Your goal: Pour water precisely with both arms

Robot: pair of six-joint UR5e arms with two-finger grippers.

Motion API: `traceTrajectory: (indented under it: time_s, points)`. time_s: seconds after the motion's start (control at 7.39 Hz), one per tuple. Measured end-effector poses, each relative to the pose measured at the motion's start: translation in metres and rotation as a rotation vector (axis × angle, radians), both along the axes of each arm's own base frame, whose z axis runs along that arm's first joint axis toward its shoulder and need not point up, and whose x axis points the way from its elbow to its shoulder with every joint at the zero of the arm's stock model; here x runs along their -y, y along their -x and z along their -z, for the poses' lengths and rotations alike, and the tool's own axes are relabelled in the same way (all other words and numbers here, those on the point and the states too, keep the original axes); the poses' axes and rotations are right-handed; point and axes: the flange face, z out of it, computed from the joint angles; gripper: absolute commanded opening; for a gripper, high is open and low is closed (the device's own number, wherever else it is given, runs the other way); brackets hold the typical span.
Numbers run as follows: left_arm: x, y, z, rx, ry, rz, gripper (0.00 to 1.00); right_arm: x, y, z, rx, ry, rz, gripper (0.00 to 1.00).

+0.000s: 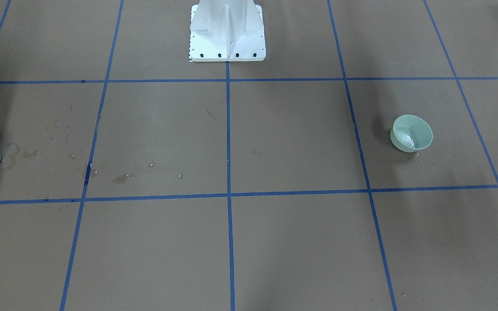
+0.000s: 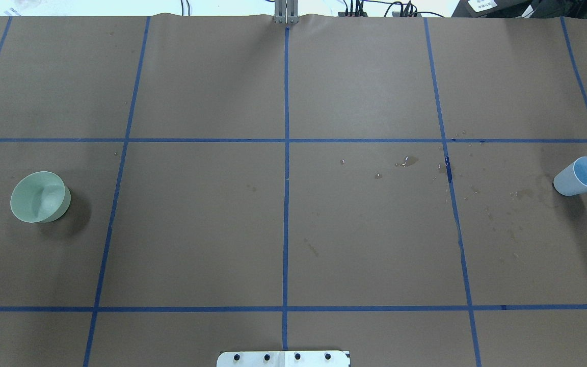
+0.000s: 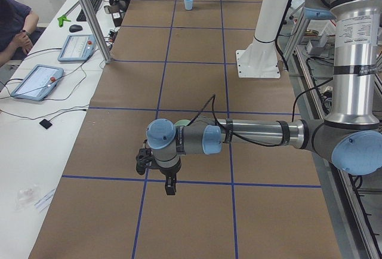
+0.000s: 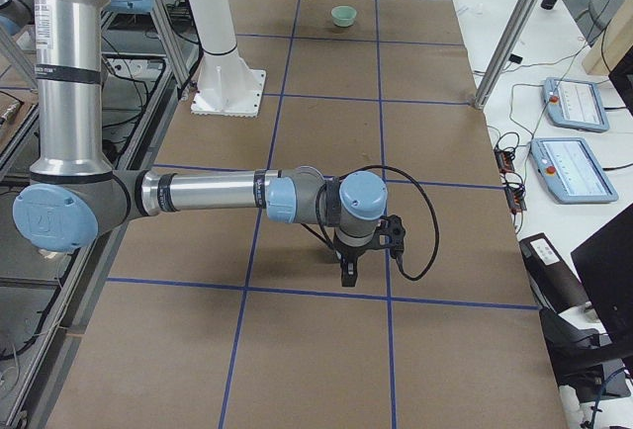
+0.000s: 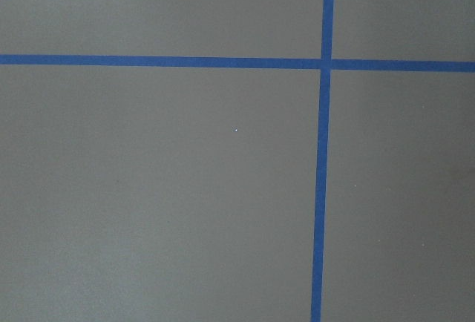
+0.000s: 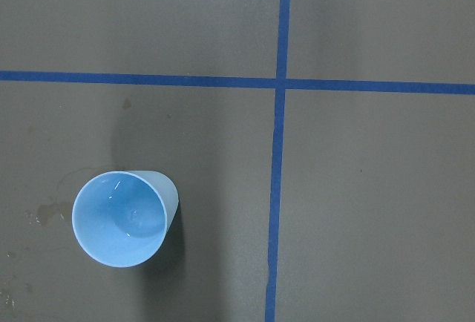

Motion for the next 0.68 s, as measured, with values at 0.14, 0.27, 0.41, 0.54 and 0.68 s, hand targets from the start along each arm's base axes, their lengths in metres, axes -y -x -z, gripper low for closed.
traceTrajectory:
  time_s: [0.14,0.27,0.41,0.54,0.68]
  points:
    - [0.0001,0.0,0.0006,0.0,-0.001,0.0,1.0,-0.0002,0.0,-0.0002,-0.001,0.0,0.0,1.0]
    - [0.0002,0.0001,0.0013,-0.001,-0.002,0.001,1.0,-0.0001,-0.0002,-0.0001,-0.002,-0.001,0.001,1.0]
    - [0.0003,0.0002,0.0019,-0.001,-0.004,0.001,1.0,0.0004,-0.0003,0.0005,-0.005,-0.003,0.001,1.0]
    - [0.0003,0.0003,0.0022,-0.001,-0.005,0.001,1.0,0.001,-0.0004,0.0011,-0.006,-0.003,0.0,1.0]
    - [0.0004,0.0002,0.0028,-0.001,-0.007,-0.001,1.0,0.0015,-0.0005,0.0018,-0.008,-0.003,-0.002,1.0]
